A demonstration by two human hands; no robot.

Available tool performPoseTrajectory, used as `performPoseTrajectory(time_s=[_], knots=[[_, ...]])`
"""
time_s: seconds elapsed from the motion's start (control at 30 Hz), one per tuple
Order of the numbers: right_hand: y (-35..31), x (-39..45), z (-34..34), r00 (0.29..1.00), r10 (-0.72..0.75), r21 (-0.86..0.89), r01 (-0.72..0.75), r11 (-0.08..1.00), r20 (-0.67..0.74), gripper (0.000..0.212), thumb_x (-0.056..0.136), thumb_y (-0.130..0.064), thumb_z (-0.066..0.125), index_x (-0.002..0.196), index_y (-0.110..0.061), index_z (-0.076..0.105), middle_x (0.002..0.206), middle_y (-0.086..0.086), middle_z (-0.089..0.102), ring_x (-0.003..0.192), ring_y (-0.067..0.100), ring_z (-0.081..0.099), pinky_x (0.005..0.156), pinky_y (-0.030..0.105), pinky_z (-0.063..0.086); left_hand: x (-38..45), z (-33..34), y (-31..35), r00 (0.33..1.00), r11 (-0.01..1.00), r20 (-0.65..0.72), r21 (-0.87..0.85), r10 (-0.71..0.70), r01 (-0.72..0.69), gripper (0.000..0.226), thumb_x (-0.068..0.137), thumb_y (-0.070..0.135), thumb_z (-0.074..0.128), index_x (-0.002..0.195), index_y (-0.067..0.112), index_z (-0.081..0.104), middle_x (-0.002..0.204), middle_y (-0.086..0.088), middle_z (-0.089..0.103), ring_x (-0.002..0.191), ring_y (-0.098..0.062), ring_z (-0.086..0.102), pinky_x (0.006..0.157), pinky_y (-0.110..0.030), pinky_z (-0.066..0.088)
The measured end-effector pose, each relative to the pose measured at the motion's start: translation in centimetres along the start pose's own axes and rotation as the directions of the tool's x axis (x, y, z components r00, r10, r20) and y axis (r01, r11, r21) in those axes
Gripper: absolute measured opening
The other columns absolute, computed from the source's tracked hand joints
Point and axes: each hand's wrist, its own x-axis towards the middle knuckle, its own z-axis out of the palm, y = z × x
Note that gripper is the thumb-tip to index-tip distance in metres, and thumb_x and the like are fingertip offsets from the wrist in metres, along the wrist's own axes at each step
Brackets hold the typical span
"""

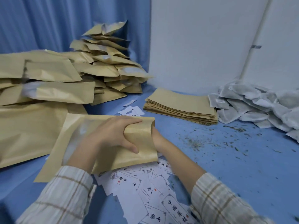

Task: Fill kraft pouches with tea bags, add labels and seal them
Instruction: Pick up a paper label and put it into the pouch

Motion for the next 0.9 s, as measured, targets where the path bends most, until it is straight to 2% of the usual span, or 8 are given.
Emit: performPoseTrajectory(time_s=[0.03,0.1,0.23,0.37,0.5,0.6,0.8,0.9], knots=[[0.2,0.2,-0.4,0.999,-0.007,-0.055,0.004,0.998,-0.051,0.033,0.093,-0.012,0.047,0.063,-0.024,0.049,0.064,-0.008,0.049,0.063,0.005,0.046,0.054,0.007,0.039,0.1,-0.2,-0.4,1.000,1.000,-0.007,0.000,-0.020,0.020,0.100,0.040,0.063,0.081,0.131,0.050,0.040,0.130,0.027,0.047,0.118,0.000,0.043,0.088,-0.019,0.032],[2.0,-0.3,-2.2,0.989,-0.068,-0.119,0.053,0.992,-0.128,0.020,0.087,-0.014,0.055,0.074,-0.024,0.066,0.071,-0.002,0.065,0.070,0.009,0.057,0.061,0.012,0.044,0.1,-0.7,-1.3,0.998,0.998,-0.007,-0.006,-0.055,0.055,0.101,0.037,0.066,0.080,0.129,0.054,0.039,0.129,0.027,0.048,0.116,-0.001,0.045,0.088,-0.022,0.035],[4.9,-2.7,-5.3,0.997,-0.011,-0.324,0.036,0.945,0.079,0.008,0.077,-0.031,0.068,0.084,-0.027,0.068,0.083,-0.010,0.068,0.067,-0.003,0.055,0.067,0.010,0.043,0.1,-0.9,-2.3,0.997,0.998,0.044,-0.006,-0.062,0.063,0.108,0.031,0.070,0.077,0.131,0.053,0.038,0.130,0.027,0.046,0.118,-0.001,0.043,0.088,-0.021,0.032],[5.0,-4.6,-6.1,0.970,0.061,-0.537,0.078,0.840,0.237,0.056,0.054,-0.056,0.081,0.097,-0.029,0.057,0.092,-0.015,0.054,0.078,-0.002,0.051,0.071,0.017,0.043,0.5,-0.4,-1.8,0.998,0.999,0.063,-0.040,-0.023,0.026,0.109,0.027,0.072,0.075,0.127,0.059,0.035,0.116,0.047,0.036,0.112,0.009,0.037,0.088,-0.016,0.029],[3.9,-4.9,-5.8,0.971,0.107,-0.563,0.032,0.826,0.213,0.064,0.057,-0.042,0.085,0.108,-0.019,0.052,0.093,-0.007,0.055,0.083,0.010,0.052,0.070,0.025,0.044,0.6,-0.2,-1.4,0.997,0.999,0.081,-0.037,-0.001,0.004,0.111,0.027,0.073,0.075,0.129,0.058,0.033,0.123,0.043,0.035,0.118,0.007,0.035,0.097,-0.021,0.030],[3.6,-4.9,-5.5,0.961,0.165,-0.562,-0.012,0.827,0.223,0.061,0.060,-0.038,0.084,0.110,-0.017,0.054,0.100,-0.001,0.062,0.085,0.012,0.053,0.063,0.021,0.041,0.5,-0.1,-1.3,0.996,0.999,0.085,-0.032,0.004,-0.001,0.111,0.030,0.070,0.077,0.131,0.055,0.033,0.132,0.037,0.035,0.124,0.003,0.034,0.103,-0.025,0.030],[3.2,-4.4,-5.2,0.946,0.238,-0.617,-0.052,0.785,0.222,0.050,0.065,-0.039,0.081,0.104,-0.013,0.063,0.078,-0.015,0.052,0.083,0.010,0.051,0.072,0.023,0.042,0.4,-0.1,-1.0,0.997,1.000,0.072,-0.022,0.002,0.000,0.108,0.035,0.061,0.083,0.132,0.053,0.036,0.127,0.038,0.034,0.123,0.003,0.034,0.096,-0.020,0.027],[3.0,-4.0,-6.0,0.916,0.285,-0.523,-0.103,0.846,0.281,0.021,0.067,-0.036,0.080,0.071,-0.020,0.068,0.060,-0.017,0.055,0.066,0.010,0.050,0.061,0.022,0.042,0.3,-0.2,-1.1,0.998,0.999,0.067,-0.033,-0.007,0.009,0.109,0.033,0.065,0.081,0.131,0.055,0.035,0.125,0.040,0.034,0.123,0.003,0.035,0.095,-0.022,0.028]])
